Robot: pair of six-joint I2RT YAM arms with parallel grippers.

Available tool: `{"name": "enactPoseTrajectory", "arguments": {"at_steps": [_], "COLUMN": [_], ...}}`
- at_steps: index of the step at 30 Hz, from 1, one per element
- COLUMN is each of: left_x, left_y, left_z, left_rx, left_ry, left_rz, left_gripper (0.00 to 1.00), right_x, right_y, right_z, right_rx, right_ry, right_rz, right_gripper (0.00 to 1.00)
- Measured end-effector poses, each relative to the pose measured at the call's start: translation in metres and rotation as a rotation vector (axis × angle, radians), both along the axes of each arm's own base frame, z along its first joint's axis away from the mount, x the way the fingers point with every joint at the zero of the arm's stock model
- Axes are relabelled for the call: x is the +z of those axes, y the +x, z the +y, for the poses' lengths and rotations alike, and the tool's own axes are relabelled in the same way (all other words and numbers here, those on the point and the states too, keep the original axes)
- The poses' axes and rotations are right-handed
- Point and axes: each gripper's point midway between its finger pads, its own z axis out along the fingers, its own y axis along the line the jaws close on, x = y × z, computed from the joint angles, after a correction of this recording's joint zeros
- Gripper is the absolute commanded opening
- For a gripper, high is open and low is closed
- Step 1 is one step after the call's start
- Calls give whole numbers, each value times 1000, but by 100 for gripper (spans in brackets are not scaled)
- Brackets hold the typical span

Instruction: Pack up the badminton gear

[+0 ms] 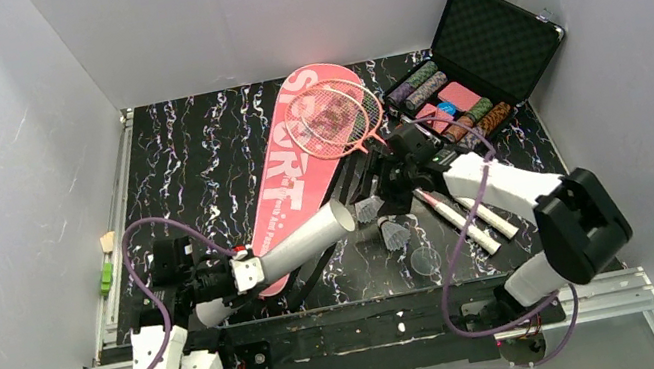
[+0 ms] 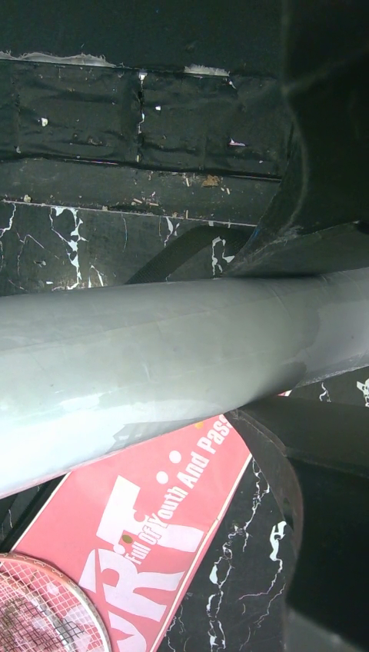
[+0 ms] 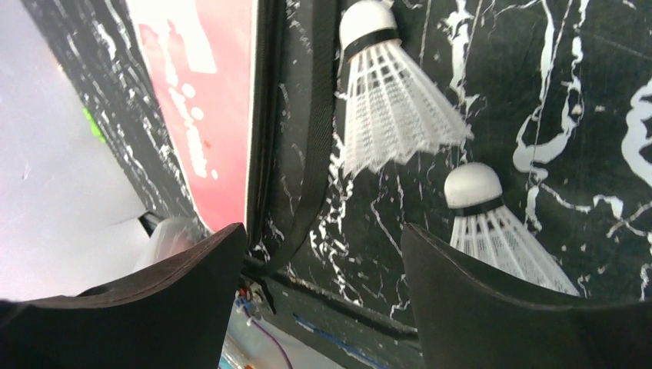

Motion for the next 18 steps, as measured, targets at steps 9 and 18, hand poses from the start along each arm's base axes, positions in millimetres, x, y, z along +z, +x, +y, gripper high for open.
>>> {"name": "enactPoseTrajectory", "arguments": {"at_steps": [9, 18], "left_x": [0, -1], "left_y": [0, -2], "left_z": [1, 1], "left_rx": [1, -2], "left_ry": [4, 7], "left_rz": [1, -3], "left_gripper": [0, 0], "right_x": [-42, -31], "right_y": [26, 52], "right_z": [10, 6], "right_rx": [-88, -145], "right_ry": [-59, -102], "right_rz": [97, 4], "right_gripper": [61, 19]}}
